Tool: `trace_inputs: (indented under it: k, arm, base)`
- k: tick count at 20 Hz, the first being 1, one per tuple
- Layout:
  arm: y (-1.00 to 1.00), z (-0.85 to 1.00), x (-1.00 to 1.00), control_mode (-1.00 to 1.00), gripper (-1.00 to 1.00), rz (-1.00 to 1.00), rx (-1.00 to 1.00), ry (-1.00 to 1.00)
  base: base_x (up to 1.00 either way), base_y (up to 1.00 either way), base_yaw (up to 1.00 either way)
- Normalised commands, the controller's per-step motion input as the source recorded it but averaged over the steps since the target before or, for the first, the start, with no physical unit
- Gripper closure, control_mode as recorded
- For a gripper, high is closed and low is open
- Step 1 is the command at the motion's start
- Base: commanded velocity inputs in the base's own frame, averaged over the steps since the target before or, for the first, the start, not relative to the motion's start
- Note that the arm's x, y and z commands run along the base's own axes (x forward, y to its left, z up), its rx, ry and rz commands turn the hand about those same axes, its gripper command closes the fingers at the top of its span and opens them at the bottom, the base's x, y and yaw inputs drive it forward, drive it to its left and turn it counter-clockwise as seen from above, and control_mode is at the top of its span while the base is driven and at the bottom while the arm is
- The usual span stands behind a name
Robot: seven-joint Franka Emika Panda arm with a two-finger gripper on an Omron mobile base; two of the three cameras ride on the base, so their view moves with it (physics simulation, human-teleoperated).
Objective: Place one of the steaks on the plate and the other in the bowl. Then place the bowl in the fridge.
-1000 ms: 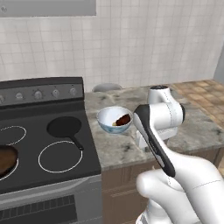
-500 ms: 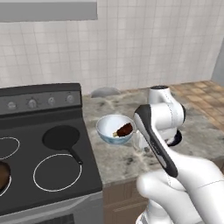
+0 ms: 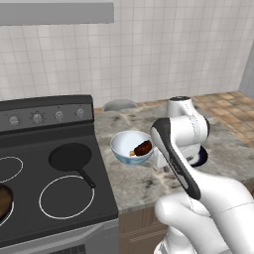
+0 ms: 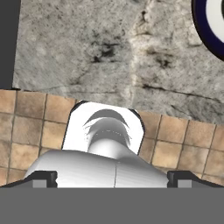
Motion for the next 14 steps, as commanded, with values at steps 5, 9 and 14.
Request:
trace_inputs:
  k: [5,9,14]
  arm:
    - [0.01,0.16,0.06,-1.0,-1.0,0.0,0.02,-0.11]
    - [0.0,0.69,0.84,-1.0,-1.0,-0.04,0.09,-0.18]
    - [-0.03,0.35,1.0,-1.0,-1.0,-0.12,0.21,-0.02]
  base:
    - [0.0,0.0,0.0]
    - [0.0,0.0,0.0]
    - [0.0,0.0,0.0]
